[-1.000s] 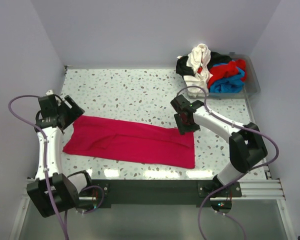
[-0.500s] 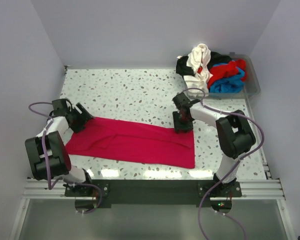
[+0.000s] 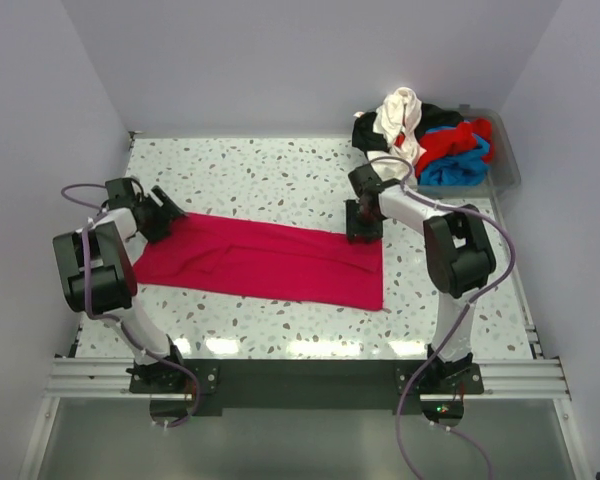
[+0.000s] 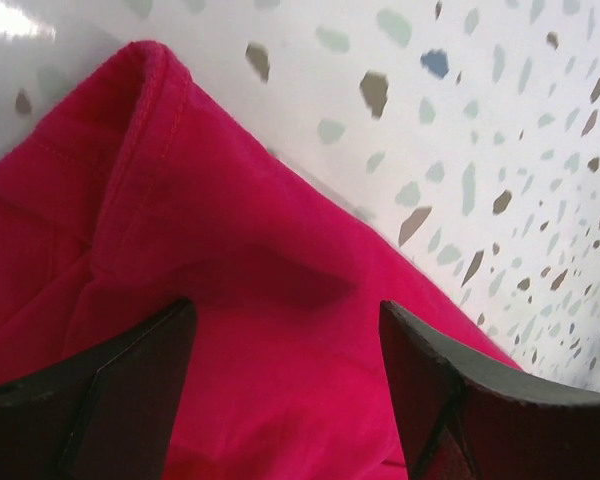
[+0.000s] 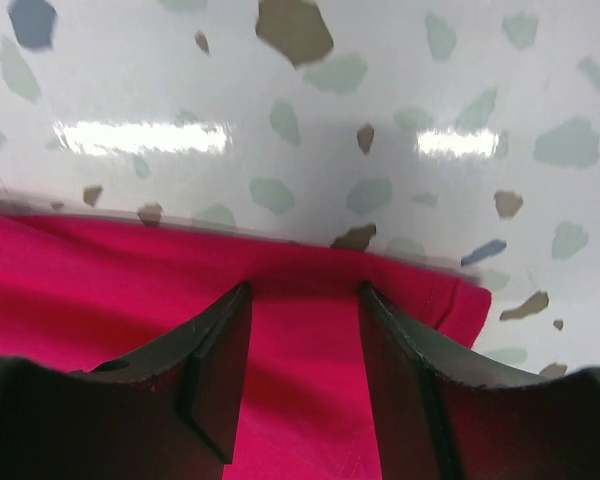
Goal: Fold and stack the t-shirts
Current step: Fold the tshirt
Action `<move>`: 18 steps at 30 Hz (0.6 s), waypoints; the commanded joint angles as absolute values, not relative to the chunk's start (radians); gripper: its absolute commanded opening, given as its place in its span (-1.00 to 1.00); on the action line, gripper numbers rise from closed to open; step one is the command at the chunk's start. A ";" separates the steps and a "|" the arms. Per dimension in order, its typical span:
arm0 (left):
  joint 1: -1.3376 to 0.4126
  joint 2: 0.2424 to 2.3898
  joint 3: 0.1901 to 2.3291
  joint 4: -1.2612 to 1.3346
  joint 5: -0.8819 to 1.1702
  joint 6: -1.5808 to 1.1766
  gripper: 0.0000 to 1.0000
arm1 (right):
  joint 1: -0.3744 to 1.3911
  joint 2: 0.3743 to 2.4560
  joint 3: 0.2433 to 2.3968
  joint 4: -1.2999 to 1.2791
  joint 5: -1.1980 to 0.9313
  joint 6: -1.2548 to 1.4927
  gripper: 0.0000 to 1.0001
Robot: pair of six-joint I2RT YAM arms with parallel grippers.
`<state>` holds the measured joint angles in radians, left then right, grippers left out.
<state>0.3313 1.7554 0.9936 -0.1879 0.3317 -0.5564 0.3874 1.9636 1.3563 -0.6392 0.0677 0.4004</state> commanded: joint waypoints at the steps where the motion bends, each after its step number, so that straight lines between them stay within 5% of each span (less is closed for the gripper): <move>1: 0.333 1.870 1.087 -0.126 0.273 -0.525 0.59 | 0.373 2.066 1.394 -0.629 0.124 0.419 0.02; 18: 0.307 1.818 1.201 -0.129 0.333 -0.531 0.63 | 0.304 1.856 1.378 -0.664 0.107 0.457 0.12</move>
